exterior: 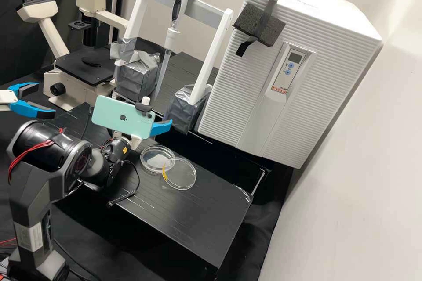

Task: Open the bottle

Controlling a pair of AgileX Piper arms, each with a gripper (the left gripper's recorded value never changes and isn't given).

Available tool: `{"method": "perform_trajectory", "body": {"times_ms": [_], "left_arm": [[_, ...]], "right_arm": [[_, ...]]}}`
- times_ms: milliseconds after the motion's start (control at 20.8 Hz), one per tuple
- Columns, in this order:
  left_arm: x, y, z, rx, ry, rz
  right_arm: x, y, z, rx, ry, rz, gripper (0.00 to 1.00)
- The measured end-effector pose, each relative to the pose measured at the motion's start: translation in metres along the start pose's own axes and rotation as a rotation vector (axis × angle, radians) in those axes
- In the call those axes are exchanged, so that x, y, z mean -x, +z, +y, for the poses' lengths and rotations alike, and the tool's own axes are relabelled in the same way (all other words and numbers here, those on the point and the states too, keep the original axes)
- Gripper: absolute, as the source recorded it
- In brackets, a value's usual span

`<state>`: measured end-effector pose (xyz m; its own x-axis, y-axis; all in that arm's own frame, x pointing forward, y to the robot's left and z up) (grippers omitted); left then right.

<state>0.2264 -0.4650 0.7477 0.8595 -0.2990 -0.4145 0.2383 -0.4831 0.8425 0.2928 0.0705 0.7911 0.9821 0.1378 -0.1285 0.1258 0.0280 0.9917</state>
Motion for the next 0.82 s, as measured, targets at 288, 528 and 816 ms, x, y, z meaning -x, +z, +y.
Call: {"method": "perform_trajectory", "body": {"times_ms": [288,528,816], "left_arm": [[0.0014,-0.0047,0.0016,0.002,0.008,0.021],[0.0011,-0.0047,0.0019,0.001,0.009,0.020],[-0.0015,-0.0058,0.0025,0.001,0.011,0.019]], "right_arm": [[-0.0067,0.0051,-0.0050,0.003,-0.017,-0.017,0.00],[-0.0077,0.0083,-0.0082,0.002,-0.032,-0.031,0.00],[-0.0086,0.0075,-0.0074,0.002,-0.028,-0.028,0.00]]}}
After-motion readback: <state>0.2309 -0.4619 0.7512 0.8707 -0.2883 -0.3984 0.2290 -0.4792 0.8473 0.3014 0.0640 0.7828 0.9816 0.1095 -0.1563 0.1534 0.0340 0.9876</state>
